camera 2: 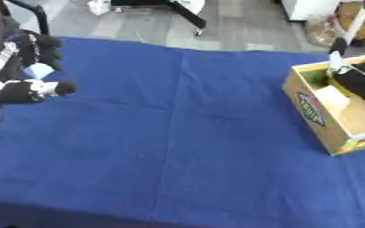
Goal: Pick up the objects with one hand, pass them to the other hand, and then place them into the box on the other side of the table.
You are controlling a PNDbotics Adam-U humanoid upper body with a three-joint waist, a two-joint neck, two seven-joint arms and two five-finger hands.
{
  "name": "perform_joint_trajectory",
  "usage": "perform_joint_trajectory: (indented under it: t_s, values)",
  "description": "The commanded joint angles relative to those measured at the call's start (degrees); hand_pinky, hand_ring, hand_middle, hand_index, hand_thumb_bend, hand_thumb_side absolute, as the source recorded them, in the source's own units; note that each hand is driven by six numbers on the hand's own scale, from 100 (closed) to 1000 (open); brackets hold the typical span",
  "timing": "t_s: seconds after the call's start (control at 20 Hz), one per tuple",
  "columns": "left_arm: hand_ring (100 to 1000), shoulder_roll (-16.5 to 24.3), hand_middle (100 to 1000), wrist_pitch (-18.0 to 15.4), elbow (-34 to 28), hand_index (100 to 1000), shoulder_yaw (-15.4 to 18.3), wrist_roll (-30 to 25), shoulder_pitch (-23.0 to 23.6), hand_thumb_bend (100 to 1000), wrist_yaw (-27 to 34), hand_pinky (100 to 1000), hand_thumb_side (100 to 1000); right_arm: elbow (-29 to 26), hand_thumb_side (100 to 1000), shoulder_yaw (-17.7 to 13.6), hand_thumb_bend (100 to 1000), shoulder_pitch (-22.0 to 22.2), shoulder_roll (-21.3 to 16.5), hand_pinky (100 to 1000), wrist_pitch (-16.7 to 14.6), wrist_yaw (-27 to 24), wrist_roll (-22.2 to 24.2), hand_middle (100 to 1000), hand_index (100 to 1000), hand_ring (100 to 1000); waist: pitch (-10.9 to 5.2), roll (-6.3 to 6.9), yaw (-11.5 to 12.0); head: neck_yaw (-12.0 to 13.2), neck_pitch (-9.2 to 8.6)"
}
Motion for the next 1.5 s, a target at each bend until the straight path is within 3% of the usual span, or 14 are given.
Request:
perform_joint_trajectory:
  t_s: [0.05,0.15,0.35,0.6,0.85,1.2,1.5]
  values:
    - [572,8.16,593,7.54,4.23,772,1.79,-4.18,-2.42,924,-6.88,704,446,-4.52,235,0.99,100,-0.09,-0.42,818,-0.79,-0.95,2.17,843,937,873,-0.68,1.01,-0.25,1.88,0.3]
    - [598,11.64,624,12.36,9.59,797,1.34,-7.46,-4.99,918,-10.15,715,441,-5.3,241,1.64,100,0.34,-0.07,817,-1.31,-1.19,3.64,842,939,874,-0.75,1.05,-0.54,2.74,0.3]
    - [669,15.22,708,18.38,23.0,845,-0.47,-12.8,-11.76,903,-18.84,745,449,-6.23,249,2.37,100,1.01,0.5,815,-1.91,-2.37,5.17,839,944,872,-0.79,0.9,-1.37,4.41,0.3]
    - [676,12.56,713,19.8,39.95,846,0.19,-13.7,-20.8,980,-30.55,747,464,-7.33,264,2.99,100,1.72,1.08,816,-2.2,-3.98,6.02,839,950,875,-0.44,0.44,-2.44,6.76,0.3]
    - [680,9.23,718,20.35,52.25,844,2.11,-11.02,-26.74,998,-37.15,742,487,-8.46,284,4.13,100,1.97,1.75,816,-2.8,-5.26,7.3,839,954,878,0.66,-0.03,-3.48,8.08,-0.07]
    - [670,7.9,718,19.76,59.23,836,4.53,-6.9,-29.23,1000,-34.7,732,463,-10.43,308,4.9,100,2.26,2.14,816,-3.43,-6.19,8.48,841,962,884,3.88,-0.61,-5.15,7.6,-2.55]
    - [660,7.23,712,13.45,61.83,821,5.58,-4.54,-29.69,1000,-20.5,730,434,-11.1,315,4.99,100,1.85,2.02,816,-3.19,-7.3,8.38,843,967,887,6.32,-1.1,-6.8,6.66,-4.55]
